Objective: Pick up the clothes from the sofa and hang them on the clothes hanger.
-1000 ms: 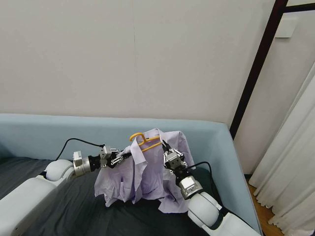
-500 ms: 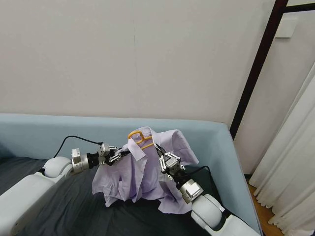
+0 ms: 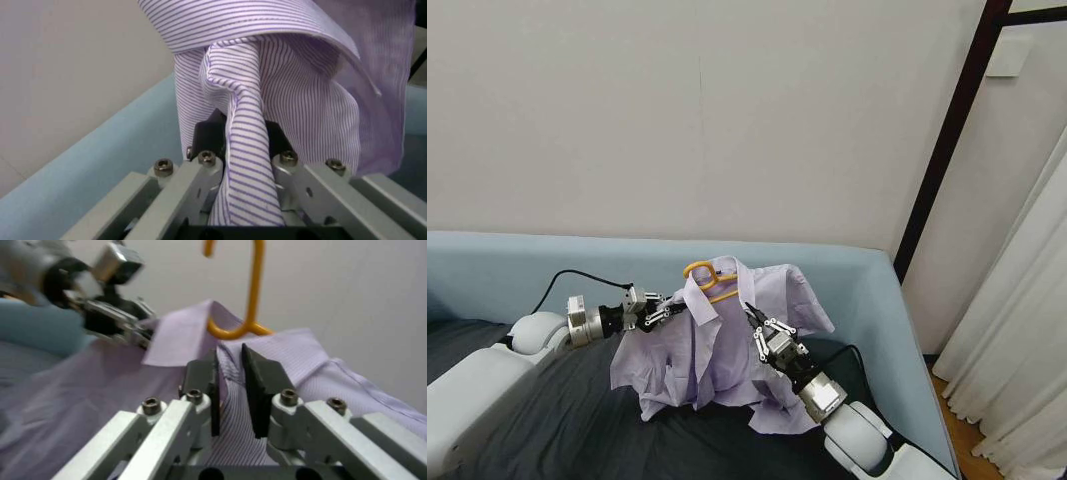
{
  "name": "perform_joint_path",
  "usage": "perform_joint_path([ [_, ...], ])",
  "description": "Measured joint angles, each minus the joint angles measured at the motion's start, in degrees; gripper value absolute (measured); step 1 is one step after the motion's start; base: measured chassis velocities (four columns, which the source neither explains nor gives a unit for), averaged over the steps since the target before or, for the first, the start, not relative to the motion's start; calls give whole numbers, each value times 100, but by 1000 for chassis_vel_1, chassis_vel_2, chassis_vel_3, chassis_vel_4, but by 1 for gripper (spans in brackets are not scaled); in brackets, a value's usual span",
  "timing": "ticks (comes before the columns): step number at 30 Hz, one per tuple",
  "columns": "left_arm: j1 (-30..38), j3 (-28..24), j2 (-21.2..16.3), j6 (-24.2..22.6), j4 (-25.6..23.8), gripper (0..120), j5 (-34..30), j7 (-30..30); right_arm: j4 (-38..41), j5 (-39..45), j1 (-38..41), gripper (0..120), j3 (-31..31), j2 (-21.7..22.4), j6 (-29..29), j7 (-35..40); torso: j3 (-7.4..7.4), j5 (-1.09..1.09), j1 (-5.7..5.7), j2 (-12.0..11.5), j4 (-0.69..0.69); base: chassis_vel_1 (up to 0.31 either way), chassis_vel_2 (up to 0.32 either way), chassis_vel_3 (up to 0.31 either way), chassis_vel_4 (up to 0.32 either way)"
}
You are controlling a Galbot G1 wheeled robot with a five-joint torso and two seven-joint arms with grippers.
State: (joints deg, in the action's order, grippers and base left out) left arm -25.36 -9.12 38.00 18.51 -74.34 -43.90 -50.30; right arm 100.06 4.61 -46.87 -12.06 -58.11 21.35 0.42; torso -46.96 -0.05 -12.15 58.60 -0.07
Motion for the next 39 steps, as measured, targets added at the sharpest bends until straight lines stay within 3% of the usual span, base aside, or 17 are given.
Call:
perform_joint_path([
  [7,-45,31,-41,0,-66,7,-16,-1,15,156,-24,44,-15,2,423,-387,0,0,0,0,0,0,0,0,0],
  [15,-155,171,-97,40,-122,7,8,-111,498,1469,45,70,-3,45,770,-665,0,0,0,0,0,0,0,0,0],
  [18,-106,221,-147,95,-75,7,119,-395,793,1953,180,84,282,355,222,-647,0,0,0,0,2,0,0,0,0],
  [19,-55,229,-160,121,-46,7,135,-547,932,2120,221,89,445,587,-251,-758,0,1,0,0,2,0,0,0,0],
  [20,-55,229,-160,121,-46,7,135,-547,932,2120,221,89,445,587,-251,-758,0,1,0,0,2,0,0,0,0],
  [23,63,238,-168,163,-15,7,206,-902,1105,2529,420,99,711,1274,-1226,-1047,0,0,0,0,-3,0,0,0,0],
  [27,108,235,-128,167,-14,7,230,-1166,1052,2891,570,100,765,1668,-1793,-1156,0,2,0,0,-2,0,0,0,0],
  [31,141,234,-72,174,-11,7,273,-1499,819,3079,671,100,802,1819,-1864,-1733,0,0,0,0,0,0,0,0,0],
  [35,214,236,-56,203,-15,7,423,-1844,287,3178,913,100,818,1931,-1900,-3258,0,1,0,0,0,0,0,0,0],
  [39,225,243,-72,212,-31,7,429,-1933,144,3153,1042,100,733,1951,-2001,-3584,0,1,0,0,0,0,0,0,0],
])
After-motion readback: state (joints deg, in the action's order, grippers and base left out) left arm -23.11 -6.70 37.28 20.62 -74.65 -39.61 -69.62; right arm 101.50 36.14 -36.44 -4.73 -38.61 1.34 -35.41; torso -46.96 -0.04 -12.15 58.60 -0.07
